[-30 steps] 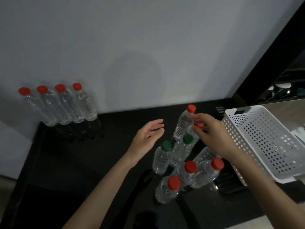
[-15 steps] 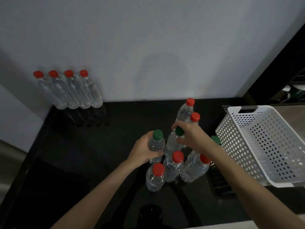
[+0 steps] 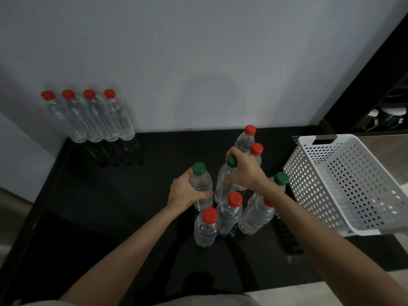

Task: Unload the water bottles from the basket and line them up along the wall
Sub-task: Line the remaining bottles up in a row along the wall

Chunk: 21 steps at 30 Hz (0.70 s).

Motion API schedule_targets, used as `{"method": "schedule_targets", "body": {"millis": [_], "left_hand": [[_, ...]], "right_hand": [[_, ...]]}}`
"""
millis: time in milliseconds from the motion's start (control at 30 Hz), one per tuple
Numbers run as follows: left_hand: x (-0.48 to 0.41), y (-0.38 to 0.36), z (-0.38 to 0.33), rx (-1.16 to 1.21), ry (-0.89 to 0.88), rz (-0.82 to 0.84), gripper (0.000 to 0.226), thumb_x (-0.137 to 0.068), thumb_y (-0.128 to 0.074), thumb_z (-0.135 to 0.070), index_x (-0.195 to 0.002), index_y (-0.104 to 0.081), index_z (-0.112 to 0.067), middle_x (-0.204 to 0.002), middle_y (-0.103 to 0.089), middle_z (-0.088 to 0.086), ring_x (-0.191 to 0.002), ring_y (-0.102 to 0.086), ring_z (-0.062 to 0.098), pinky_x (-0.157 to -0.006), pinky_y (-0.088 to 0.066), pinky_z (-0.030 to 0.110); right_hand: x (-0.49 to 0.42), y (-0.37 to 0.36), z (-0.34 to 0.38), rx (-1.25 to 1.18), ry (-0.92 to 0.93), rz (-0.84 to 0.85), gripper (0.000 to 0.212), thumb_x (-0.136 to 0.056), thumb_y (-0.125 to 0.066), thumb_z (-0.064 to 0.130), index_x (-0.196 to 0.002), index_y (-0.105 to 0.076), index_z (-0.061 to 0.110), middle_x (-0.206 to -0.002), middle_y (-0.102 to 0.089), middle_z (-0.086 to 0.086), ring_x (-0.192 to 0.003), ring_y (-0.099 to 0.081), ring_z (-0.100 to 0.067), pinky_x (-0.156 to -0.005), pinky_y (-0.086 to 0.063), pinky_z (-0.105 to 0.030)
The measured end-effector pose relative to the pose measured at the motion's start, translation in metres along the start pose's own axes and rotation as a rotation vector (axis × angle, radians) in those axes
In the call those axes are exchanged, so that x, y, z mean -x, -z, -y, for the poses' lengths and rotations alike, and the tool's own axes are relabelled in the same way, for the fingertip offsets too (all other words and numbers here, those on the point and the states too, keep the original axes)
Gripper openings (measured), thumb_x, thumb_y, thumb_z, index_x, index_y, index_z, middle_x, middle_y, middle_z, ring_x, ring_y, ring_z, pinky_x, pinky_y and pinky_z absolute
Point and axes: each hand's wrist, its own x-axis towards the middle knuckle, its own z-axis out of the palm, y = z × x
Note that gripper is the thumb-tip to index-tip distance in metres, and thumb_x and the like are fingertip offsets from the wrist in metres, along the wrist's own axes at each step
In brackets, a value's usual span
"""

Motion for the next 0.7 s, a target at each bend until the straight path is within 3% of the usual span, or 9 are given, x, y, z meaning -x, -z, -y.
{"method": "schedule_targets", "body": {"millis": [133, 300, 367, 467, 700], "left_hand": [[0.005, 0.019, 0.008, -0.021, -0.003, -0.098, 0.054, -0.059, -0.090, -0.033, -0.099, -0.055, -0.035, -0.086, -0.060, -0.021, -0.082, -0.058, -0.003, -0.079, -0.045, 0.020], [0.004, 0.056, 0.016, -0.016, -0.004, -0.179, 0.054, -0.058, -0.091, -0.033, -0.100, -0.057, -0.034, -0.087, -0.062, -0.021, -0.083, -0.059, -0.004, -0.073, -0.043, 0.013], [0.000, 0.075, 0.018, -0.001, -0.003, -0.203, 0.055, -0.057, -0.092, -0.033, -0.100, -0.058, -0.034, -0.088, -0.064, -0.020, -0.082, -0.060, -0.004, -0.071, -0.042, 0.012], [-0.006, 0.109, 0.023, 0.010, -0.007, -0.237, 0.055, -0.057, -0.092, -0.032, -0.099, -0.057, -0.034, -0.084, -0.062, -0.024, -0.078, -0.057, -0.011, -0.067, -0.040, 0.007], [-0.023, 0.205, 0.053, 0.017, -0.014, -0.344, 0.055, -0.055, -0.092, -0.030, -0.099, -0.059, -0.031, -0.087, -0.064, -0.018, -0.084, -0.063, 0.002, -0.079, -0.048, 0.022]], "right_hand": [[-0.004, -0.001, 0.006, -0.014, 0.000, -0.041, 0.047, -0.066, -0.081, 0.007, -0.097, -0.047, 0.016, -0.087, -0.057, -0.004, -0.076, -0.059, -0.019, -0.061, -0.050, -0.027], [-0.020, 0.003, 0.037, -0.008, 0.064, -0.037, 0.049, -0.068, -0.081, 0.008, -0.099, -0.045, 0.018, -0.083, -0.057, -0.002, -0.074, -0.060, -0.019, -0.062, -0.051, -0.030], [-0.031, 0.004, 0.053, -0.016, 0.092, -0.042, 0.050, -0.067, -0.082, 0.011, -0.098, -0.045, 0.020, -0.084, -0.059, -0.003, -0.074, -0.061, -0.022, -0.065, -0.054, -0.037], [-0.050, -0.001, 0.082, -0.044, 0.115, -0.048, 0.052, -0.065, -0.085, 0.015, -0.097, -0.046, 0.020, -0.085, -0.059, -0.003, -0.074, -0.059, -0.023, -0.066, -0.051, -0.039], [-0.096, -0.036, 0.159, -0.101, 0.167, -0.010, 0.052, -0.064, -0.086, 0.017, -0.097, -0.047, 0.018, -0.084, -0.059, -0.005, -0.068, -0.051, -0.019, -0.059, -0.044, -0.030]]}}
